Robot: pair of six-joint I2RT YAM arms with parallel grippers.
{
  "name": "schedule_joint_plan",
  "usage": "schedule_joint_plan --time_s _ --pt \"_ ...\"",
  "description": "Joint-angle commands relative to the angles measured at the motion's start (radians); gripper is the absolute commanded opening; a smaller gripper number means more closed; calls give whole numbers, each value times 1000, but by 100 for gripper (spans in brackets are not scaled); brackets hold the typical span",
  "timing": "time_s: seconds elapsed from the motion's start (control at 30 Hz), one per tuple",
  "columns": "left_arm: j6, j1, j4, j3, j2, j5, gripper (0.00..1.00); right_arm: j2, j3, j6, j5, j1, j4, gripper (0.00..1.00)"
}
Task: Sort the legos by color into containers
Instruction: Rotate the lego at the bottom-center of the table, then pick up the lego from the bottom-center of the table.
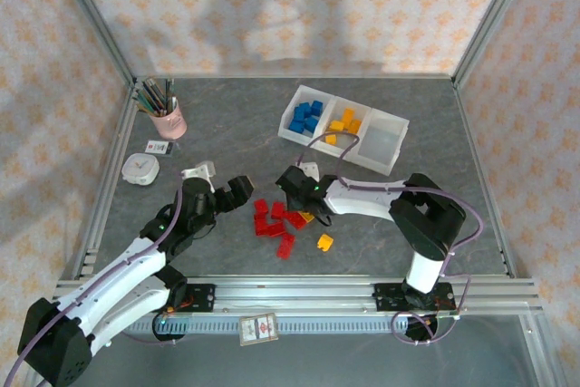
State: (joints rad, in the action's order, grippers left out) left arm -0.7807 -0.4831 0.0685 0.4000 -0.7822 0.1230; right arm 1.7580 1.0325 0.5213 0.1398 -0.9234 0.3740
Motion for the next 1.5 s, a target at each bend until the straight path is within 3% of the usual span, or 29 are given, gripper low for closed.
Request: schedule_joint_plan --time_s 0.0,0.2,0.37,0.77,0.93,1.23,1.47 --pt "1 9 -2 7 -9 -11 99 -46 -36 40 49 20 47 69" --pt "-3 9 -20 7 -22 -2 99 -115 -75 65 85 41 83 67" --pt "-2 9 -30 17 -35 0 99 -159 -100 56 -22 36 15 68" --pt "11 9 -24 26 -48 -5 99 -53 -92 54 -73 17 -20 66" --pt "12 9 -29 26 -56 -2 99 -32 -92 46 -60 18 -13 59" --pt "16 9 -50 46 -91 22 99 -59 -100 34 -39 27 -10 33" --pt "19 8 -62 74 -122 40 99 -124 -64 11 -17 60 6 32"
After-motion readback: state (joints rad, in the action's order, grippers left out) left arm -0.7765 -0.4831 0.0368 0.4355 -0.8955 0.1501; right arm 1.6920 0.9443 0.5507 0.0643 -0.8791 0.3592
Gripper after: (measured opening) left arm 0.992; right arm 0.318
